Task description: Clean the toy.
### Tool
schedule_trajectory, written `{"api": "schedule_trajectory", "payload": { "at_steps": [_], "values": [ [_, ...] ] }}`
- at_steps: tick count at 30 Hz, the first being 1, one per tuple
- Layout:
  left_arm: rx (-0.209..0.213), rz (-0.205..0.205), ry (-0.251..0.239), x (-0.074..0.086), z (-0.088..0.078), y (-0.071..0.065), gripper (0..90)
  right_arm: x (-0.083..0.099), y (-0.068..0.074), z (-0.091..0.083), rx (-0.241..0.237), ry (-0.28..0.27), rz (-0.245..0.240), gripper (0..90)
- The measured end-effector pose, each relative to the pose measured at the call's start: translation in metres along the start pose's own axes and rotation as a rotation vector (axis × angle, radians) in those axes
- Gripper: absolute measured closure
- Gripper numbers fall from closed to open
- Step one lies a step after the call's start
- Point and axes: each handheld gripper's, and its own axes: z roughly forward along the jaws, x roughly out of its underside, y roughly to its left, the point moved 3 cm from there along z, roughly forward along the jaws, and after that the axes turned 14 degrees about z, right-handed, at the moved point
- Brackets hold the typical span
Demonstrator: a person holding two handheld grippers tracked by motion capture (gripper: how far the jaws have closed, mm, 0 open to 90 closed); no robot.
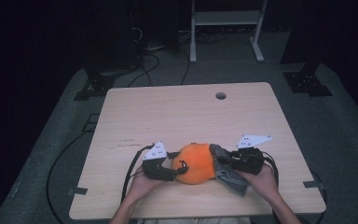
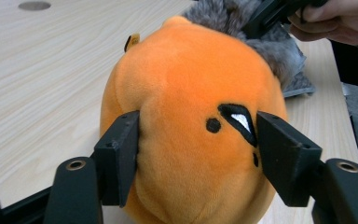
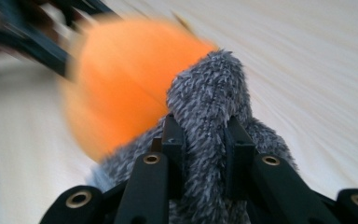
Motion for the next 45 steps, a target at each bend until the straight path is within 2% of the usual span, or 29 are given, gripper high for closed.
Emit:
{"api": "schedule_trajectory", "payload": {
  "at_steps": [2, 3, 4, 5, 6, 9, 10, 11, 12, 14, 16, 17, 18, 19, 21, 22, 24, 26, 27, 29, 32, 34, 36, 37, 39, 41, 42, 44, 45],
  "values": [
    [-0.006, 0.04, 0.006, -0.003, 0.003, -0.006, 37.2, -0.006, 0.015, 0.003, -0.032, -0.015, -0.055, 73.9],
    [-0.012, 0.051, 0.012, -0.004, 0.003, -0.008, 37.5, -0.009, 0.022, 0.007, -0.023, -0.013, -0.093, 74.0],
    [-0.013, 0.049, 0.017, -0.004, 0.002, -0.008, 37.5, -0.01, 0.024, 0.009, -0.001, -0.009, -0.115, 74.1],
    [-0.007, 0.041, 0.013, -0.003, 0.001, -0.007, 37.5, -0.01, 0.023, 0.011, 0.01, -0.01, -0.11, 74.3],
    [-0.006, 0.035, 0.008, -0.002, 0.0, -0.007, 37.5, -0.009, 0.017, 0.01, 0.013, -0.014, -0.078, 74.5],
    [-0.001, 0.041, 0.0, -0.001, 0.0, -0.008, 37.8, -0.007, -0.004, 0.007, 0.084, 0.003, -0.006, 74.8],
    [0.002, 0.049, 0.001, -0.002, 0.001, -0.008, 37.9, -0.005, -0.01, 0.006, 0.068, 0.011, 0.033, 74.7],
    [0.003, 0.05, -0.002, -0.002, 0.002, -0.009, 38.0, -0.005, -0.011, 0.005, 0.02, 0.007, 0.062, 74.7],
    [0.004, 0.066, 0.004, -0.004, 0.003, -0.009, 38.0, -0.006, -0.008, 0.005, 0.003, 0.002, 0.051, 74.6],
    [0.006, 0.08, 0.006, -0.004, 0.003, -0.011, 37.9, -0.011, 0.009, 0.005, -0.018, -0.01, -0.026, 74.5],
    [0.004, 0.084, 0.008, -0.004, 0.003, -0.012, 37.9, -0.013, 0.018, 0.008, 0.003, -0.009, -0.07, 74.4],
    [0.003, 0.081, 0.008, -0.004, 0.003, -0.012, 37.9, -0.013, 0.018, 0.009, 0.011, -0.007, -0.073, 74.5],
    [0.0, 0.078, 0.01, -0.005, 0.003, -0.011, 37.7, -0.012, 0.014, 0.009, 0.017, -0.004, -0.053, 74.6],
    [-0.01, 0.076, 0.012, -0.005, 0.003, -0.01, 34.6, -0.011, 0.008, 0.008, 0.019, 0.004, -0.018, 74.7],
    [-0.027, 0.065, 0.018, -0.006, 0.003, -0.008, 26.1, -0.007, -0.001, 0.005, 0.021, 0.018, 0.02, 74.7],
    [-0.026, 0.067, 0.017, -0.006, 0.003, -0.008, 26.2, -0.004, -0.004, 0.005, 0.008, 0.027, 0.032, 74.4],
    [-0.027, 0.075, 0.023, -0.006, 0.004, -0.009, 26.8, -0.002, -0.001, 0.003, -0.05, 0.035, 0.059, 73.7],
    [-0.02, 0.076, 0.02, -0.006, 0.004, -0.009, 30.6, -0.005, 0.01, 0.003, -0.084, 0.031, 0.02, 73.4],
    [-0.016, 0.075, 0.02, -0.006, 0.004, -0.009, 32.4, -0.007, 0.016, 0.003, -0.082, 0.026, -0.01, 73.3],
    [-0.01, 0.068, 0.018, -0.006, 0.003, -0.009, 33.8, -0.009, 0.018, 0.006, -0.063, 0.018, -0.028, 73.3],
    [-0.007, 0.051, 0.043, -0.008, -0.001, -0.004, 28.2, -0.007, 0.005, 0.005, -0.032, 0.024, 0.014, 74.6],
    [-0.007, 0.016, 0.068, -0.008, -0.004, 0.002, 20.6, -0.001, -0.005, 0.003, -0.014, 0.057, 0.039, 74.9],
    [0.023, -0.025, 0.059, -0.004, -0.003, 0.005, 20.2, 0.003, -0.006, 0.003, -0.022, 0.068, 0.042, 75.0],
    [0.032, -0.027, 0.057, -0.003, -0.002, 0.005, 24.4, 0.003, -0.001, 0.003, -0.036, 0.065, 0.031, 75.0],
    [0.022, 0.009, 0.049, -0.004, 0.001, 0.001, 30.9, -0.001, 0.009, 0.003, -0.063, 0.053, 0.002, 75.0],
    [0.017, 0.035, 0.063, -0.007, 0.001, -0.002, 35.1, -0.009, 0.021, 0.006, -0.038, 0.033, -0.057, 75.1],
    [0.02, 0.041, 0.07, -0.008, 0.0, -0.003, 36.0, -0.011, 0.023, 0.007, -0.029, 0.022, -0.061, 75.2],
    [0.03, 0.037, 0.07, -0.007, -0.002, -0.003, 36.1, -0.012, 0.018, 0.008, -0.015, 0.007, -0.032, 75.6],
    [0.021, 0.027, 0.071, -0.006, -0.003, -0.002, 32.7, -0.011, 0.012, 0.007, -0.008, 0.009, -0.005, 75.8]
  ]
}}
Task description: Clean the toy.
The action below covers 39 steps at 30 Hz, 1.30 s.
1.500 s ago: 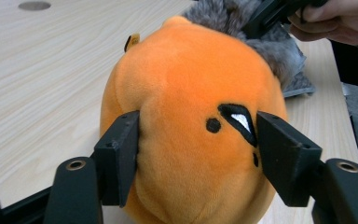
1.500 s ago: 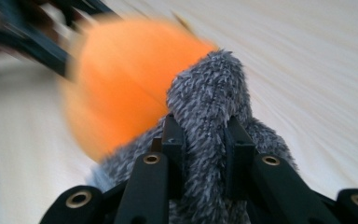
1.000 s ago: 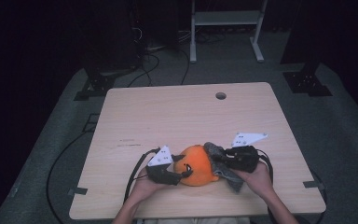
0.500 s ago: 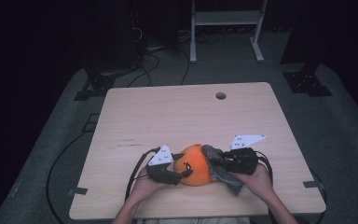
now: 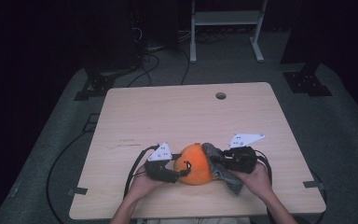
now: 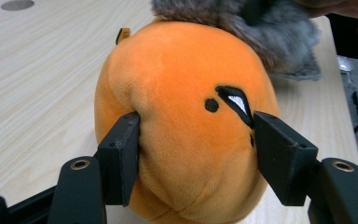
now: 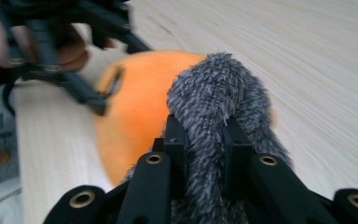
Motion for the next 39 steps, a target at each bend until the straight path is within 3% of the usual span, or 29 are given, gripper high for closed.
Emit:
{"api": "schedule_trajectory", "payload": {
  "at_steps": [2, 3, 7, 10, 14, 15, 16, 20, 22, 25, 28, 33, 34, 38, 39],
  "values": [
    [-0.009, -0.03, -0.002, 0.001, 0.0, 0.003, 23.6, 0.004, -0.007, -0.003, 0.017, 0.01, 0.018, 75.9],
    [0.0, -0.034, -0.004, 0.001, 0.001, 0.003, 23.6, 0.006, -0.008, -0.004, 0.009, 0.016, 0.022, 75.9],
    [-0.002, 0.033, -0.006, -0.003, 0.006, -0.003, 33.6, -0.001, 0.004, -0.005, -0.026, -0.005, -0.011, 75.8],
    [-0.001, 0.067, 0.005, -0.005, 0.005, -0.007, 33.4, -0.009, 0.009, -0.005, -0.018, -0.045, -0.034, 75.8],
    [-0.017, -0.008, 0.003, -0.002, 0.005, -0.001, 11.8, 0.0, 0.0, -0.001, -0.011, -0.014, -0.001, 75.9],
    [0.009, -0.048, 0.026, 0.001, 0.008, 0.002, 8.0, 0.002, -0.001, -0.001, -0.018, -0.007, 0.001, 75.9],
    [0.041, -0.063, 0.033, 0.002, 0.011, 0.002, 8.7, 0.003, 0.0, -0.003, -0.027, -0.002, 0.002, 75.9],
    [-0.005, 0.042, 0.023, -0.002, 0.009, -0.005, 26.1, -0.002, 0.013, -0.004, -0.048, -0.016, -0.036, 75.4],
    [-0.024, 0.071, 0.017, -0.003, 0.006, -0.006, 33.1, -0.006, 0.018, -0.003, -0.033, -0.027, -0.055, 75.5],
    [-0.035, 0.087, 0.005, -0.007, 0.004, -0.008, 33.8, -0.002, 0.008, -0.007, -0.014, -0.029, -0.036, 75.6],
    [-0.045, 0.124, 0.009, -0.011, 0.006, -0.013, 34.5, 0.003, -0.003, -0.016, 0.037, -0.021, -0.017, 75.5],
    [-0.063, 0.215, 0.04, -0.018, 0.011, -0.027, 35.8, -0.004, 0.015, -0.019, -0.002, -0.058, -0.083, 75.3],
    [-0.07, 0.217, 0.039, -0.018, 0.011, -0.028, 35.1, -0.005, 0.018, -0.017, -0.006, -0.061, -0.095, 75.1],
    [-0.054, 0.131, 0.001, -0.015, 0.011, -0.024, 18.6, 0.002, 0.008, -0.015, -0.012, -0.04, -0.06, 75.5],
    [-0.047, 0.124, -0.012, -0.015, 0.011, -0.023, 18.6, 0.004, 0.007, -0.016, -0.011, -0.034, -0.056, 75.5]
  ]
}}
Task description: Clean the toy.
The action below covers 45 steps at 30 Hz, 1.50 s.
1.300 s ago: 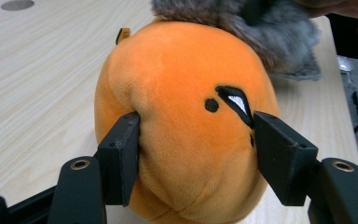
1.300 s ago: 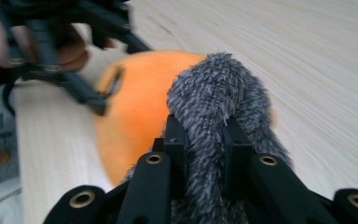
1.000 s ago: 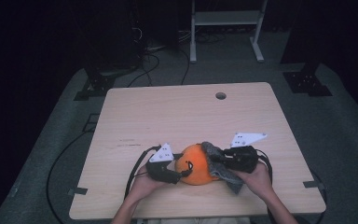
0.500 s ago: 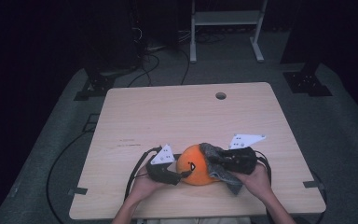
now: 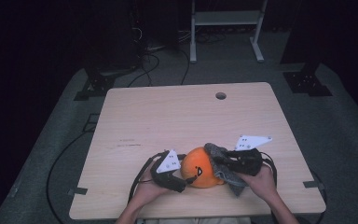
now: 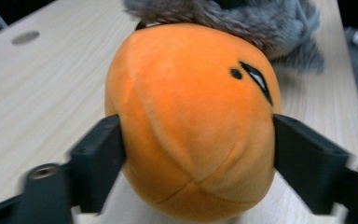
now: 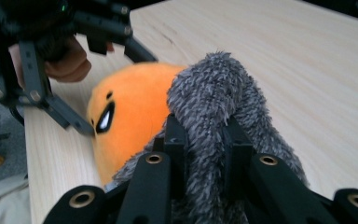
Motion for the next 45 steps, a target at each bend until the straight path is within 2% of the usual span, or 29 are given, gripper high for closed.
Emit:
{"api": "schedule_trajectory", "payload": {
  "at_steps": [2, 3, 5, 7, 9, 11, 13, 15, 16, 17, 19, 20, 22, 24, 26, 27, 30, 32, 33, 34, 36, 38, 39, 40, 42, 43, 44, 45],
  "values": [
    [0.003, 0.001, 0.0, -0.001, 0.001, 0.0, 22.0, 0.0, 0.0, -0.002, -0.012, 0.0, 0.011, 75.5],
    [-0.002, 0.02, 0.0, -0.002, 0.002, -0.001, 26.0, -0.002, 0.003, -0.003, -0.03, -0.009, 0.021, 75.4],
    [-0.008, 0.049, 0.001, -0.002, 0.002, -0.005, 31.9, -0.007, 0.013, -0.002, -0.05, -0.02, -0.004, 75.3],
    [-0.009, 0.054, 0.009, -0.001, 0.0, -0.005, 34.7, -0.009, 0.02, 0.003, -0.029, -0.012, -0.043, 75.4],
    [-0.008, 0.045, 0.007, 0.001, -0.001, -0.004, 36.1, -0.008, 0.015, 0.002, -0.02, -0.013, -0.038, 75.5],
    [-0.008, 0.036, 0.009, 0.001, -0.001, -0.003, 36.6, -0.005, 0.001, -0.004, 0.017, -0.011, -0.002, 75.4],
    [-0.008, 0.027, 0.007, 0.001, -0.001, -0.001, 37.4, -0.002, -0.005, -0.009, 0.031, -0.011, 0.031, 75.4],
    [-0.01, 0.021, -0.005, -0.001, 0.0, -0.001, 38.6, -0.001, 0.001, -0.01, -0.002, -0.013, 0.026, 75.4],
    [-0.014, 0.025, -0.007, -0.002, 0.0, -0.001, 39.8, -0.002, 0.008, -0.007, -0.023, -0.018, 0.004, 75.3],
    [-0.016, 0.03, 0.0, -0.003, 0.0, -0.001, 40.2, -0.003, 0.016, -0.004, -0.017, -0.008, -0.025, 75.3],
    [-0.013, -0.001, -0.002, -0.001, -0.002, 0.001, 40.0, -0.004, 0.02, 0.001, 0.01, -0.006, -0.067, 75.1],
    [-0.02, -0.041, -0.021, 0.0, -0.003, 0.002, 38.0, -0.004, 0.018, 0.001, 0.009, -0.013, -0.054, 75.1],
    [-0.016, -0.095, -0.041, 0.002, -0.002, 0.005, 25.6, -0.002, 0.005, -0.001, 0.039, -0.011, -0.008, 75.2],
    [-0.006, -0.108, -0.056, 0.002, 0.0, 0.007, 19.0, 0.002, -0.005, -0.002, 0.037, -0.009, 0.042, 75.1],
    [-0.007, -0.111, -0.023, 0.001, 0.005, 0.007, 15.7, 0.002, -0.005, -0.004, 0.015, -0.017, 0.055, 75.2],
    [-0.017, -0.108, -0.013, 0.002, 0.006, 0.007, 16.0, 0.0, 0.001, -0.004, -0.011, -0.023, 0.048, 75.1],
    [-0.032, -0.122, -0.018, 0.005, 0.002, 0.01, 32.6, -0.003, 0.023, -0.001, -0.074, -0.031, -0.02, 75.1],
    [-0.026, -0.131, -0.036, 0.005, -0.001, 0.012, 37.4, -0.002, 0.029, 0.005, -0.041, -0.014, -0.055, 75.2],
    [-0.026, -0.133, -0.047, 0.003, -0.002, 0.011, 37.7, -0.002, 0.026, 0.007, -0.026, -0.012, -0.053, 75.2],
    [-0.018, -0.133, -0.053, 0.002, -0.003, 0.011, 36.9, -0.002, 0.019, 0.006, -0.013, -0.015, -0.026, 75.2],
    [-0.017, -0.124, -0.061, 0.001, 0.0, 0.009, 26.3, -0.002, 0.009, 0.003, 0.013, -0.024, 0.009, 75.2],
    [-0.031, -0.097, -0.023, 0.001, 0.006, 0.006, 12.3, -0.001, 0.006, 0.001, 0.01, -0.033, 0.041, 74.8],
    [-0.044, -0.089, 0.007, 0.002, 0.009, 0.004, 9.1, -0.001, 0.009, 0.002, -0.016, -0.037, 0.05, 74.7],
    [-0.059, -0.091, 0.017, 0.003, 0.011, 0.004, 10.2, -0.002, 0.016, 0.003, -0.03, -0.035, 0.028, 74.7],
    [-0.08, -0.098, -0.001, 0.003, 0.006, 0.006, 26.5, -0.003, 0.032, 0.009, -0.017, -0.021, -0.058, 74.5],
    [-0.076, -0.109, 0.004, 0.003, 0.005, 0.007, 30.0, -0.002, 0.036, 0.011, -0.002, -0.019, -0.089, 74.5],
    [-0.071, -0.114, 0.002, 0.003, 0.003, 0.008, 31.6, -0.002, 0.036, 0.012, 0.007, -0.022, -0.095, 74.6],
    [-0.071, -0.119, -0.008, 0.002, 0.001, 0.008, 31.9, -0.002, 0.032, 0.011, 0.008, -0.027, -0.071, 74.6]
  ]
}}
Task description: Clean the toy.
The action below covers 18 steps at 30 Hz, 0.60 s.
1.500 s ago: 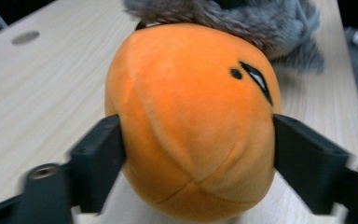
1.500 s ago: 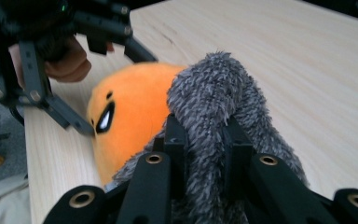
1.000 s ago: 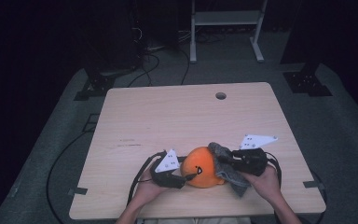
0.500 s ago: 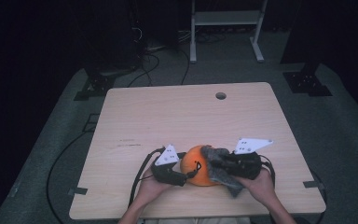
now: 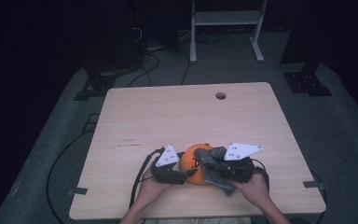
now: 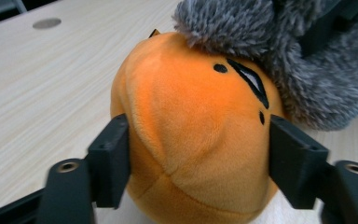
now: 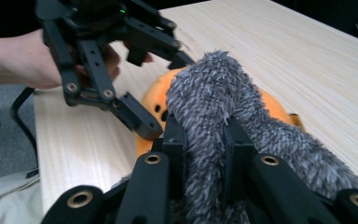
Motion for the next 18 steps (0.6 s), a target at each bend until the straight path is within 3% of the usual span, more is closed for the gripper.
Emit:
{"api": "schedule_trajectory", "payload": {
  "at_steps": [2, 3, 6, 7, 9, 11, 14, 18],
  "values": [
    [0.03, -0.022, -0.013, -0.001, -0.002, 0.001, 28.6, 0.001, -0.014, -0.003, 0.028, -0.003, 0.049, 74.8],
    [0.05, -0.032, -0.025, -0.001, -0.003, 0.002, 22.6, 0.003, -0.019, -0.005, 0.033, 0.003, 0.074, 74.8],
    [0.081, -0.042, -0.053, -0.001, -0.004, 0.004, 20.1, 0.005, -0.026, -0.006, 0.051, 0.007, 0.09, 74.8],
    [0.091, -0.048, -0.058, -0.001, -0.005, 0.005, 20.5, 0.004, -0.025, -0.006, 0.05, 0.007, 0.086, 74.8],
    [0.067, -0.034, -0.046, 0.0, -0.007, 0.007, 33.0, 0.003, -0.018, -0.007, 0.039, 0.0, 0.061, 74.7],
    [0.046, -0.079, -0.04, 0.002, -0.007, 0.01, 41.5, 0.003, -0.006, -0.007, -0.015, -0.007, 0.025, 74.6],
    [0.032, -0.146, -0.037, 0.006, -0.007, 0.016, 44.3, 0.006, 0.006, -0.001, -0.025, 0.023, -0.044, 74.5],
    [0.028, -0.21, -0.037, 0.009, -0.007, 0.02, 44.0, 0.009, -0.005, -0.002, 0.03, 0.046, -0.009, 74.9]
  ]
}}
